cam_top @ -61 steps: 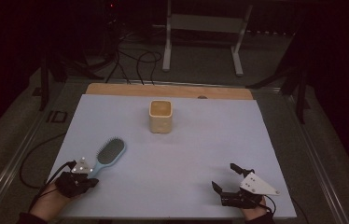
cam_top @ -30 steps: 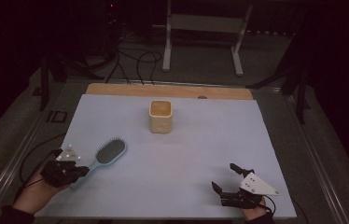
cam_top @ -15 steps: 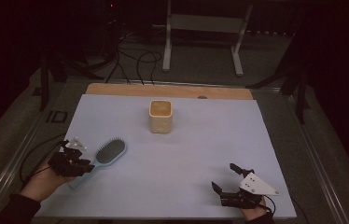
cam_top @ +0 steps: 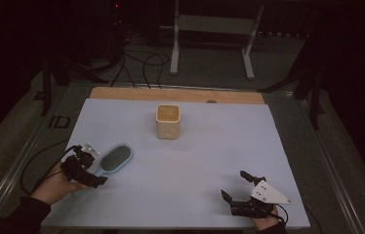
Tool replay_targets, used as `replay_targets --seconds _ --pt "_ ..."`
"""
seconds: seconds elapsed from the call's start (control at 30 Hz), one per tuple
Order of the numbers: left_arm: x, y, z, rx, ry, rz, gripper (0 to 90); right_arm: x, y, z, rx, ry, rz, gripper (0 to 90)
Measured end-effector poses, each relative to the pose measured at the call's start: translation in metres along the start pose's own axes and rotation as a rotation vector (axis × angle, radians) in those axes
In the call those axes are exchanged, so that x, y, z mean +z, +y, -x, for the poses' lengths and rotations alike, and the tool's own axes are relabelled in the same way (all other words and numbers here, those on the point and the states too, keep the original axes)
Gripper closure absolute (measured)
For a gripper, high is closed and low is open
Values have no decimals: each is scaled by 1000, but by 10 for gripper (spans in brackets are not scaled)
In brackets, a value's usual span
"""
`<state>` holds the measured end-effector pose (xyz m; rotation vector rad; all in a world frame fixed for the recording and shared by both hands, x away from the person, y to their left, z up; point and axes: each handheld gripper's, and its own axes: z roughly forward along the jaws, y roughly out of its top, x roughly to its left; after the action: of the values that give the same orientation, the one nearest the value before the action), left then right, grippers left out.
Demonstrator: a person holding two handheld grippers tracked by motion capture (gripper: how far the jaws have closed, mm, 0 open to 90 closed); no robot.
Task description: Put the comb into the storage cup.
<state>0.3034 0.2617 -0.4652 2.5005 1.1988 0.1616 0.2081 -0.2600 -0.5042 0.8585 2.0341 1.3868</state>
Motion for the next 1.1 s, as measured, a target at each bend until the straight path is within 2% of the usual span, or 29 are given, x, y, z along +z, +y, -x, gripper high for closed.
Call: replay_targets --seconds 0.07,0.1,0.33,0.5,0.7,0.8,0.87,0.97,1.0,1.1 --pt "1 1 -3 0 -27 -24 20 0 0 0 -1 0 -1 88" --pt "2 1 -4 3 -30 -29 7 0 0 0 0 1 0 88" --pt "10 5 -5 40 -52 -77 4 0 0 0 0 1 1 88" --pt "16 7 -7 62 -48 -123 41 -1 0 0 -2 0 1 88" --pt "18 9 -11 82 -43 -147 170 -1 0 0 0 1 2 88" --pt "21 10 -13 80 -44 -157 241 -1 0 0 -1 1 2 88" --pt "22 11 -14 75 -34 -158 297 -1 0 0 -1 0 2 88" --pt "24 12 -15 87 -39 -164 397 -1 0 0 2 3 2 88" --pt "25 13 -14 89 -42 -170 444 -1 0 0 13 8 6 88" --pt "29 14 -14 99 -33 -201 493 -2 1 0 16 10 10 88"
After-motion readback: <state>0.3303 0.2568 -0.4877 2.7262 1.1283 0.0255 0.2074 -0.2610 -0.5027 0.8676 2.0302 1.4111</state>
